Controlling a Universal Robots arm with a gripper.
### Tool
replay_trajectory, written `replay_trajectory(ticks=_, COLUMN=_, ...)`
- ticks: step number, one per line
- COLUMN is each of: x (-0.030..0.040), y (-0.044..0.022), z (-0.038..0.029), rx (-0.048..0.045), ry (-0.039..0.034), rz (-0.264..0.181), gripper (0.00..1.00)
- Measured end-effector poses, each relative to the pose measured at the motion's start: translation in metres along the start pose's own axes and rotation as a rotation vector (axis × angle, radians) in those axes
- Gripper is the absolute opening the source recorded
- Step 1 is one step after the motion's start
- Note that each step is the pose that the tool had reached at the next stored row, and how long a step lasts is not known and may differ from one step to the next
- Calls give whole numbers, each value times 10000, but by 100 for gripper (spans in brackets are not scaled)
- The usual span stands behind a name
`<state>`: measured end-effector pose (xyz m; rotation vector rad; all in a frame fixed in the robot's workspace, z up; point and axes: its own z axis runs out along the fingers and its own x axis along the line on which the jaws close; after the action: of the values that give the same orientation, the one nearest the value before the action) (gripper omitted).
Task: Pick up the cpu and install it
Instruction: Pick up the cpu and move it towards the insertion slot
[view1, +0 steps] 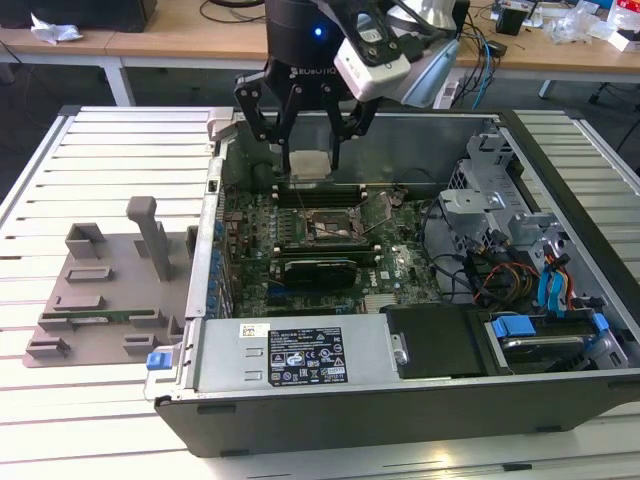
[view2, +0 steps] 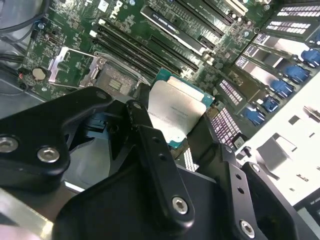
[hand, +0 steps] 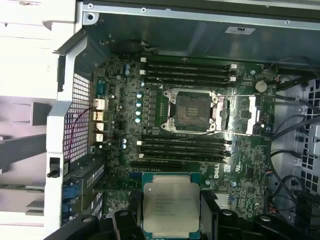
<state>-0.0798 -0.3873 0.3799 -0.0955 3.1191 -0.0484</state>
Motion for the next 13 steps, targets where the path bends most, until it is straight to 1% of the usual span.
replay_trajectory(ticks=7, x=-56, y=-2, z=30, rx=0, ry=0, rz=1, gripper=55)
replay_trajectory(ticks=13, x=-119, y=-4, z=71, rx=1, ry=1, rz=1, gripper=55)
